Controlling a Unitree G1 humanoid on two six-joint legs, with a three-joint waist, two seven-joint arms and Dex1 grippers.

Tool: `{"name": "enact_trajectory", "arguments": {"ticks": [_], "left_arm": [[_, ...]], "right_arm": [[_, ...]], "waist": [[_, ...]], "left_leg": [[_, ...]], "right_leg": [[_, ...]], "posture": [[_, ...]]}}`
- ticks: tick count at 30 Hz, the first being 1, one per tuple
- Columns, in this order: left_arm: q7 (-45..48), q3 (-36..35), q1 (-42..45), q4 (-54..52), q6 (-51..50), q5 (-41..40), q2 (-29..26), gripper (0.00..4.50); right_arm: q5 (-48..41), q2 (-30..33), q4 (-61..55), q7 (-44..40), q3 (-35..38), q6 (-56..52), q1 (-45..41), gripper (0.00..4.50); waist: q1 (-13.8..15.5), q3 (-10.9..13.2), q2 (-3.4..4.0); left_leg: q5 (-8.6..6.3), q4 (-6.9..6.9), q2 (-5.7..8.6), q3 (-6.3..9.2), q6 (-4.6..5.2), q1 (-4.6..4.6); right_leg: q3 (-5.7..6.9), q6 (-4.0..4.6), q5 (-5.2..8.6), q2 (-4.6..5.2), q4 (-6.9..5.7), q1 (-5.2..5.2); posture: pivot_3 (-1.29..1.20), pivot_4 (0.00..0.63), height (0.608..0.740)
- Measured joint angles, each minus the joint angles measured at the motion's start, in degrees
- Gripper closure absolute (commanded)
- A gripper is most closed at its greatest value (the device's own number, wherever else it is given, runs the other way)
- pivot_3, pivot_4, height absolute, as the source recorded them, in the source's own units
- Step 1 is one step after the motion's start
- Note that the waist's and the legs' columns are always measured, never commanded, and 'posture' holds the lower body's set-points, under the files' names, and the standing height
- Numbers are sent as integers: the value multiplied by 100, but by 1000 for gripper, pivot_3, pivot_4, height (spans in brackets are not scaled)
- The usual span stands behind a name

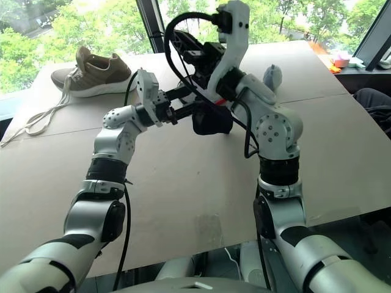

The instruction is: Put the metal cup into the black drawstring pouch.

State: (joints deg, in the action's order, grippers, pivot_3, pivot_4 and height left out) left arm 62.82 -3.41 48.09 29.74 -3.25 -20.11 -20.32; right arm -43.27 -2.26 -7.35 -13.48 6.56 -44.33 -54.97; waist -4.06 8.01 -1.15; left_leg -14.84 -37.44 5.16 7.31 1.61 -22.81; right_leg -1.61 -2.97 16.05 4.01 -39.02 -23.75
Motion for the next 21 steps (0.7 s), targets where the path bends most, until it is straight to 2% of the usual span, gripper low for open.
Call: {"name": "enact_trajectory", "arguments": {"ticks": [10,13,17,18,21], "left_arm": [[51,169,-1,87,106,99,70,1510],[52,167,-1,95,121,98,71,2315],[40,136,-1,95,119,50,109,4186],[34,117,-1,95,117,23,123,4321],[-12,28,0,95,54,-78,169,4316]], "right_arm": [[-7,-27,-21,-8,-8,0,0,4500],[-10,-27,-60,-8,-9,-2,0,4500],[-14,-23,-65,-8,-18,-5,0,4500],[-15,-23,-65,-8,-27,-6,0,4500],[-19,-20,-67,-13,-65,-7,0,4500]], "waist": [[-2,0,0],[0,0,0],[1,0,0],[-1,0,0],[-2,0,0]], "left_leg": [[0,0,0,0,0,0],[0,-1,0,0,0,0],[0,-1,0,0,0,0],[0,-1,0,0,0,0],[0,-1,0,0,0,0]], "right_leg": [[0,0,0,0,-1,0],[0,0,0,0,-1,0],[0,0,0,0,-1,0],[0,0,0,0,-1,0],[0,0,0,0,-1,0]], "posture": [[0,150,740],[0,150,740],[0,150,740],[0,150,740],[0,150,740]]}}
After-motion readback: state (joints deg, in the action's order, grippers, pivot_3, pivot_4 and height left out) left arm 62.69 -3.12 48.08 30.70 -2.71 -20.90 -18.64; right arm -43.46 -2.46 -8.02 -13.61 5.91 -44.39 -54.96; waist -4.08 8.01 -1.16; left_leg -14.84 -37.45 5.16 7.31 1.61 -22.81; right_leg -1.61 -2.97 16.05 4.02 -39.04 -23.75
